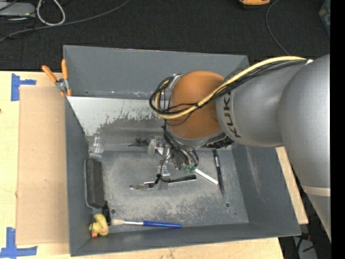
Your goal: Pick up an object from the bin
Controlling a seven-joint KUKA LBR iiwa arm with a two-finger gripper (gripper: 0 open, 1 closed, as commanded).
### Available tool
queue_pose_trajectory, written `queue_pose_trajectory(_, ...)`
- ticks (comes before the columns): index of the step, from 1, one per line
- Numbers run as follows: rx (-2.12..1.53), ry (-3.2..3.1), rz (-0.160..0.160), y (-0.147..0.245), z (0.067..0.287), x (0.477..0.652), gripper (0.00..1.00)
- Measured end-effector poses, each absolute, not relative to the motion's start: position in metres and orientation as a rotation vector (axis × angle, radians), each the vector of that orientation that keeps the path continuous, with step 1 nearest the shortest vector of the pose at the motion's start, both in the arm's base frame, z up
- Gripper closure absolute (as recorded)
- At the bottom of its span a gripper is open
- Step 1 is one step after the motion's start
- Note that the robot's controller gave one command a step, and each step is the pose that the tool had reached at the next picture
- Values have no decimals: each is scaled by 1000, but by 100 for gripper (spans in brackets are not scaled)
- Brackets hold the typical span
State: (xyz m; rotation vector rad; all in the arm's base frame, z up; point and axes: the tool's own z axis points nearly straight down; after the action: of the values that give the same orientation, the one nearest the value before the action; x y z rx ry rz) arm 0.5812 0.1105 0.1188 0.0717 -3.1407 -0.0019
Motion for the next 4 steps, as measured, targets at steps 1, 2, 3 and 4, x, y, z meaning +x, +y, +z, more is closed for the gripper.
queue_pose_trajectory(1,73,-3142,-3,105,111,569,0)
queue_pose_trajectory(2,222,-3126,0,85,98,564,0)
queue_pose_trajectory(3,179,-3136,-6,81,68,559,0)
queue_pose_trajectory(4,376,-3118,-5,95,70,551,100)
